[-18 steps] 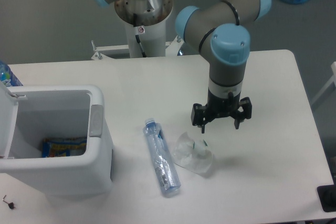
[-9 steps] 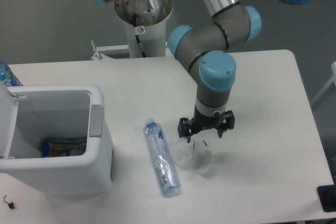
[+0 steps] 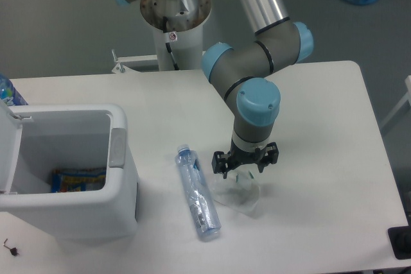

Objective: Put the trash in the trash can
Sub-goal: 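Close the gripper on the clear plastic wrap and lift it, then carry the wrap over the white bin and open the gripper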

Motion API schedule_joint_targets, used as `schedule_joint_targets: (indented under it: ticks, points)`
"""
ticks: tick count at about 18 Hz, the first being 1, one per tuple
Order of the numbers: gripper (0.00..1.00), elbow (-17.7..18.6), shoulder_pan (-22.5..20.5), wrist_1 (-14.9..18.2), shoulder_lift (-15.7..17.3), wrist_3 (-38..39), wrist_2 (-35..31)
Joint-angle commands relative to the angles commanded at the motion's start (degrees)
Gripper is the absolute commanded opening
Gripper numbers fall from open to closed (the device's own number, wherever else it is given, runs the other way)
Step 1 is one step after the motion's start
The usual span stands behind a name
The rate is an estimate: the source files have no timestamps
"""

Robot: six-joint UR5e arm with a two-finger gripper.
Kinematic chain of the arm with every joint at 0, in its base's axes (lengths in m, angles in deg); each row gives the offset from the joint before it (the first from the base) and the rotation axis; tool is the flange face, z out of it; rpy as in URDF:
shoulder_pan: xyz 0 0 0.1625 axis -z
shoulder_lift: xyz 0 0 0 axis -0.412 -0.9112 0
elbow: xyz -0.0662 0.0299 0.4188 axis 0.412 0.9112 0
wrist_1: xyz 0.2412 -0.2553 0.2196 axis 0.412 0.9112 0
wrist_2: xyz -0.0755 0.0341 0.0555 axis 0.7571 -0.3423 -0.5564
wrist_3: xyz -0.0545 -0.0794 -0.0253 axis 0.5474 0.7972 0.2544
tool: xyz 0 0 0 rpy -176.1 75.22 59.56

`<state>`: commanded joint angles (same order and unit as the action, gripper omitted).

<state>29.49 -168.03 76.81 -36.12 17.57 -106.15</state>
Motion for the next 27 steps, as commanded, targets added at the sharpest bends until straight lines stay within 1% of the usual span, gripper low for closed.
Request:
schedule_joint_targets:
  ticks: [1, 3, 5, 8, 9, 13, 15, 18, 20, 22, 24, 27]
  points:
    - [0.36, 0.0, 0.1, -0.1, 0.0, 0.0, -0.6]
    - [0.29, -0.1, 0.1, -0.1, -0.1, 0.0, -1.0]
    - [0.21, 0.0, 0.1, 0.0, -0.1, 0.0, -1.1]
    - [0.02, -0.1, 0.1, -0.1, 0.0, -0.1, -1.1]
    - [0.00, -0.3, 0.1, -0.1, 0.0, -0.3, -1.1]
    - [0.00, -0.9, -0.3, -0.1, 0.5, -1.0, -1.1]
    - [0.00, -2.1, -1.1, 0.3, 0.8, -1.0, -0.9]
    - [0.00, -3.7, -1.8, 0.4, 3.2, -1.0, -0.4]
    - [0.00, -5.9, -2.1, 0.4, 3.5, -0.9, -0.2]
    - [0.00, -7.9, -2.4, 0.4, 4.9, -0.3, 1.3]
    - [0.00, -9.4, -2.8, 0.4, 5.4, -0.1, 3.6]
    - [0.00, -11.5, -2.9, 0.4, 7.6, 2.0, 8.1]
